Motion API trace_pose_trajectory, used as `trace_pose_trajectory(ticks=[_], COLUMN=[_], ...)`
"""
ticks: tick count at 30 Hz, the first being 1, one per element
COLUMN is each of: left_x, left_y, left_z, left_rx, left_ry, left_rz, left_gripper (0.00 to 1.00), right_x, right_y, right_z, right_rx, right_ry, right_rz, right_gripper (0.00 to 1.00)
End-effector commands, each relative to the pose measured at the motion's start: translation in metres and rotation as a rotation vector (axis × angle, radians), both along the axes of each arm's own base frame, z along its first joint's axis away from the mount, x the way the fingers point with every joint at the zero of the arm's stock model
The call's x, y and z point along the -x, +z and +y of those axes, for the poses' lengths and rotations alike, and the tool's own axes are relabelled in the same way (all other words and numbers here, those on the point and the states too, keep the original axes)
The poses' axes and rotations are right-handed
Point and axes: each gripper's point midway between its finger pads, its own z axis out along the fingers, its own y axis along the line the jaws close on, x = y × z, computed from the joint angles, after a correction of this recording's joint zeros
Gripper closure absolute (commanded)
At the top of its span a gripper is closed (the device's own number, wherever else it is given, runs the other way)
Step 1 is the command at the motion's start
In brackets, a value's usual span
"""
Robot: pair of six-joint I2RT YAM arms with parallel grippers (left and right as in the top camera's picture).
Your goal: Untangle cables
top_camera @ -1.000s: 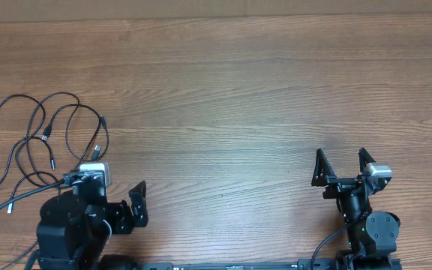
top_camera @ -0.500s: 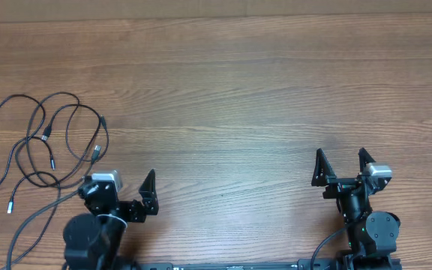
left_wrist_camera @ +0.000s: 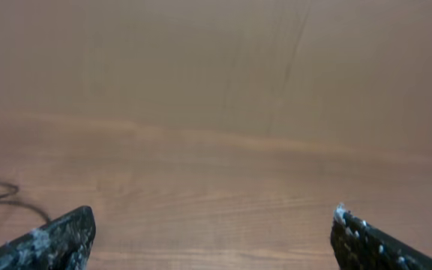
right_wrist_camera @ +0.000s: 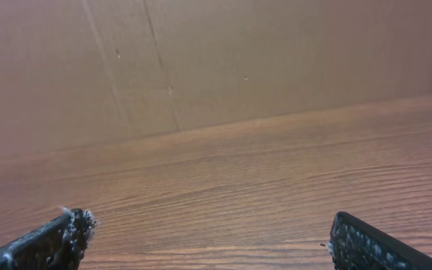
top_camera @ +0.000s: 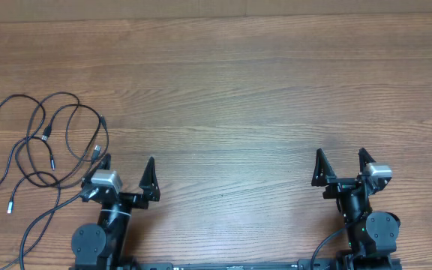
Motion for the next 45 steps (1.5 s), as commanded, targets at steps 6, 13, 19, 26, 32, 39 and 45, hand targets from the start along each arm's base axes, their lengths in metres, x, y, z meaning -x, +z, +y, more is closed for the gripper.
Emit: trace_pose_trajectory(ticks=[6,13,19,26,32,39,45], left_x=[-0.009,-0.010,-0.010,-0.010,-0.010,-0.010,-0.010], left_y=[-0.007,-0.021,-0.048,-0.047,-0.048,-0.048,-0.048], left_z=[0.000,-0.001,0.000,0.000,0.000,0.000,0.000], left_rx=[-0.096,-0.208,-0.223,-0.176,-0.176,-0.176,-0.176], left_ry=[0.003,-0.003,-0.010,-0.007,-0.007,-0.007,-0.007], left_rz=[-0.133,-0.093,0.018,0.022,0.022,0.023,0.023], left_gripper=[0.00,0.00,0.01,0.01,0.01,0.00,0.01], right_x=[0.000,0.000,0.000,0.000,0.000,0.000,0.000], right_y=[-0.002,-0.002,-0.002,-0.002,-0.002,-0.002,-0.002], right_z=[0.000,0.000,0.000,0.000,0.000,0.000,0.000], right_rx=[0.000,0.001,0.001,0.000,0.000,0.000,0.001], right_ry=[0.000,0.000,0.000,0.000,0.000,0.000,0.000], right_rz=[-0.004,-0.004,-0.004,-0.004,-0.004,-0.004,-0.003], right_gripper=[0.00,0.00,0.00,0.00,0.00,0.00,0.00])
